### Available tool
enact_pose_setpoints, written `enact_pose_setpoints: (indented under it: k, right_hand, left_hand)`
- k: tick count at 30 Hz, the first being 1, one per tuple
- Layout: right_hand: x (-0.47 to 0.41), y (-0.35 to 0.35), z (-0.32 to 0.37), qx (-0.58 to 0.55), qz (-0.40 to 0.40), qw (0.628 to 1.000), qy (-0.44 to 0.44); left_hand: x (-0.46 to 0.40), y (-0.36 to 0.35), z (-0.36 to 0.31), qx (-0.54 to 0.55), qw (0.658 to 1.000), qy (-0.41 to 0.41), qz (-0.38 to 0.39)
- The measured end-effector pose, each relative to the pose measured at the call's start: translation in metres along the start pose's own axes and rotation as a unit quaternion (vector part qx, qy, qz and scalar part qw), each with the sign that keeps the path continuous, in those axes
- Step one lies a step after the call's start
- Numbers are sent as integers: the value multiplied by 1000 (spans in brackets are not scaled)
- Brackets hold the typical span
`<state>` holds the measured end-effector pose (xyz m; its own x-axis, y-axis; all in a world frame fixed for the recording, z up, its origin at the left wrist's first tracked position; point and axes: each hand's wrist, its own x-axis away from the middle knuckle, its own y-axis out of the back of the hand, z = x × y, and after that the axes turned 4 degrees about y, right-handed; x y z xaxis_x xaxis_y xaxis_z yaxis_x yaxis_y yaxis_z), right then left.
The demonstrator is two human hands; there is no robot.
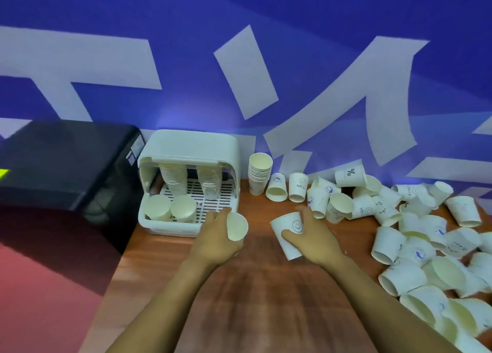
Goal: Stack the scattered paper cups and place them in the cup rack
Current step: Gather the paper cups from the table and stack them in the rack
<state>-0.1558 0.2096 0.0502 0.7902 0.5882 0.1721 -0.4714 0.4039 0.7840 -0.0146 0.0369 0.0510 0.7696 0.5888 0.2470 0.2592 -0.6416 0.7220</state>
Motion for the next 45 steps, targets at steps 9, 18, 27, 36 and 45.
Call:
enact_pose_setpoints:
  k: [9,18,27,36,45]
  right_hand:
    - [-4,-77,96,-13,15,1000,23]
    - [-37,-110,151,-22,49,995,85]
    - [-72,-148,182,-98,0,991,92]
    - [-95,-176,182,-74,-18,995,68]
    - [-105,-191,163,-47,16,998,48]
  left_hand:
    - [-10,79,83,-20,1000,5,9]
    - [-35,142,119,11,997,32,-74]
    - [-74,146,140,-1,993,48,-111]
    - [-99,123,150,-51,994,48,-82]
    - [-117,106,161,-107,991,51,-61]
